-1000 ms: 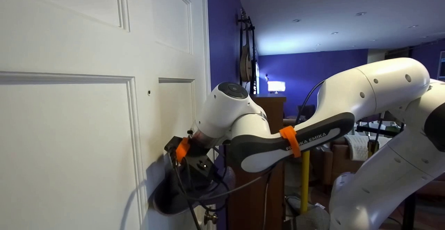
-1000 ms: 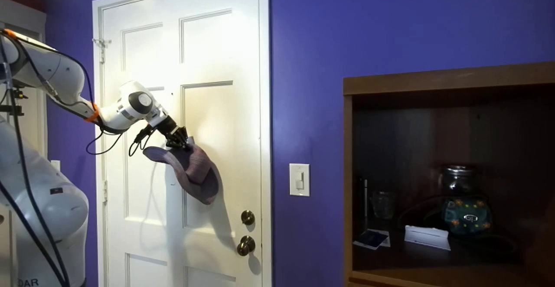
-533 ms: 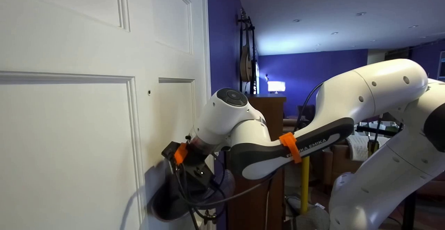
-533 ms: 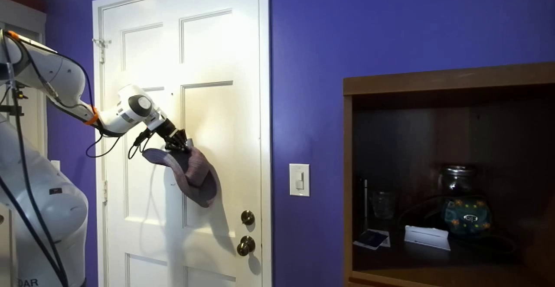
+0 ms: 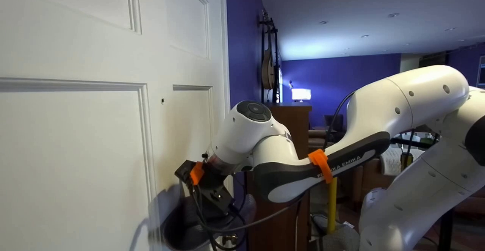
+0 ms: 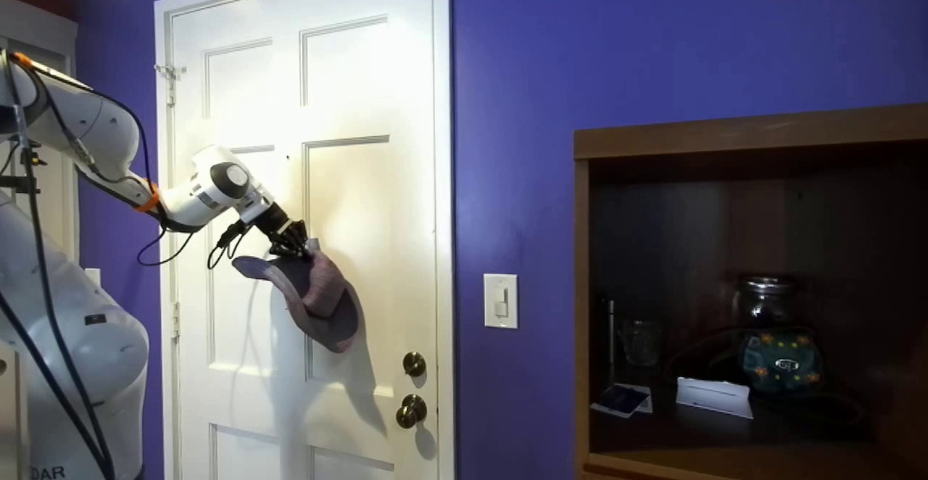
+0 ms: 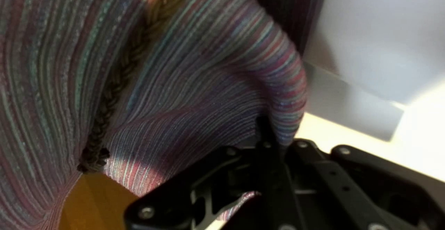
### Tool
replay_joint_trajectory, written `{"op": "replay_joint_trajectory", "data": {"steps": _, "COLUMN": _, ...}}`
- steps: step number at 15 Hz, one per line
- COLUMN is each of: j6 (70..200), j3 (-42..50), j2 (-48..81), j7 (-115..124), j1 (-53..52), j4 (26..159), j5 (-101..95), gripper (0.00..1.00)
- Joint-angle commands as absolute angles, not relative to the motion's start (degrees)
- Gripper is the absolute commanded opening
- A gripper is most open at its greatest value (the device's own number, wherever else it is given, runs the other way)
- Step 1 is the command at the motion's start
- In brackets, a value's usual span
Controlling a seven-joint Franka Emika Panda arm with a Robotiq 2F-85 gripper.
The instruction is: Hang the hat on the door
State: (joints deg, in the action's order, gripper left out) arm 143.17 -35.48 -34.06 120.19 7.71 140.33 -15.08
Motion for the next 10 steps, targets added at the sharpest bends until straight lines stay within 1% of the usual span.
{"op": "replay_joint_trajectory", "data": {"steps": 1, "j6": 148.29, "j3": -37.76, "j2": -35.57, "j7": 127.50, "j1": 7.71, "j4": 142.80, "j5": -17.54, "gripper": 0.01}}
{"op": "replay_joint_trajectory", "data": {"steps": 5, "j6": 156.82, "j3": -39.48, "j2": -37.02, "j7": 131.28, "j1": 8.16, "j4": 147.28, "j5": -18.38, "gripper": 0.01}}
{"op": "replay_joint_trajectory", "data": {"steps": 10, "j6": 167.81, "j3": -42.44, "j2": -39.34, "j7": 133.79, "j1": 11.42, "j4": 152.93, "j5": -16.78, "gripper": 0.01}}
